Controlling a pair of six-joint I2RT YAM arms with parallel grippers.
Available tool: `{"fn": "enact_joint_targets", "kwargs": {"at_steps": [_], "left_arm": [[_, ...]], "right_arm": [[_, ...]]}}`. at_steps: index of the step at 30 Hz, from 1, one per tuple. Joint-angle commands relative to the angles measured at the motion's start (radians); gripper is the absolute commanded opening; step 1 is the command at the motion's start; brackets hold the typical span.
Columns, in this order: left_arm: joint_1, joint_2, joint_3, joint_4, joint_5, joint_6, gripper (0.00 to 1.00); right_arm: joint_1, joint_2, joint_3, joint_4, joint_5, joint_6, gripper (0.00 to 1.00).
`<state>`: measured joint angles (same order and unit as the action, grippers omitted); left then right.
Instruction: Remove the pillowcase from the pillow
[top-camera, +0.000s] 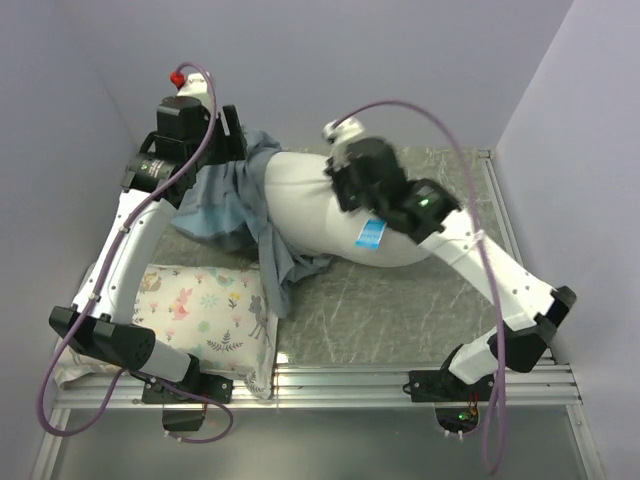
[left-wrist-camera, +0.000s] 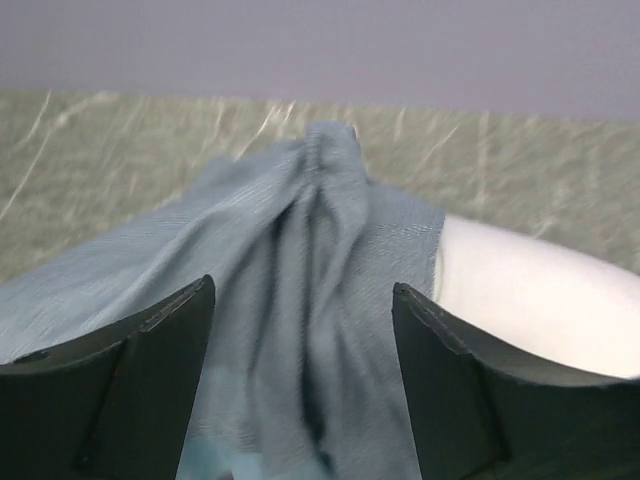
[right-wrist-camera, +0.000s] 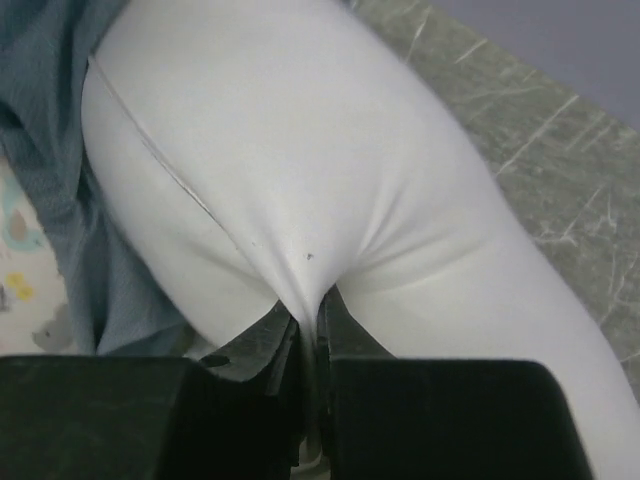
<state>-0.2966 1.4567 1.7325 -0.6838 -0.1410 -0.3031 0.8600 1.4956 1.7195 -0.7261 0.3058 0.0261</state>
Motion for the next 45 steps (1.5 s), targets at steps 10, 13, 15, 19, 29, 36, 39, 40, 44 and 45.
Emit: {"fn": "enact_joint_targets", "kwargs": {"at_steps": [10, 13, 15, 19, 29, 36, 39, 40, 44, 45], "left_arm": [[-0.010, -0.024, -0.020, 0.121, 0.086, -0.021, 0.79], [-0.016, -0.039, -0.156, 0.200, 0.133, -0.059, 0.79], [-0.018, -0.038, -0.233, 0.284, 0.153, -0.096, 0.80], [-0.016, -0.013, -0.379, 0.409, 0.210, -0.146, 0.83], [-0.016, 0.146, -0.369, 0.583, 0.151, -0.255, 0.64], [0.083, 0.241, -0.246, 0.429, -0.126, -0.277, 0.00], [0.198, 0.211, -0.270, 0.444, -0.115, -0.318, 0.00], [0.245, 0.203, -0.271, 0.444, -0.127, -0.326, 0.00], [0.336, 0.171, -0.268, 0.429, -0.141, -0.341, 0.00], [0.349, 0.165, -0.269, 0.428, -0.146, -0.346, 0.00]], "right_arm": [[-0.521, 0.098, -0.178, 0.226, -0.583, 0.204, 0.00], [-0.556, 0.199, -0.178, 0.231, -0.541, 0.207, 0.00], [-0.558, 0.241, -0.178, 0.246, -0.501, 0.216, 0.00], [-0.550, 0.273, -0.181, 0.252, -0.468, 0.222, 0.00], [-0.495, 0.172, -0.256, 0.254, -0.390, 0.199, 0.00], [-0.503, 0.019, -0.270, 0.199, -0.289, 0.192, 0.00], [-0.535, -0.036, -0.250, 0.163, -0.275, 0.199, 0.00], [-0.545, -0.050, -0.239, 0.151, -0.272, 0.205, 0.00], [-0.604, -0.119, -0.219, 0.131, -0.290, 0.222, 0.00], [-0.624, -0.138, -0.210, 0.123, -0.290, 0.221, 0.00]]}}
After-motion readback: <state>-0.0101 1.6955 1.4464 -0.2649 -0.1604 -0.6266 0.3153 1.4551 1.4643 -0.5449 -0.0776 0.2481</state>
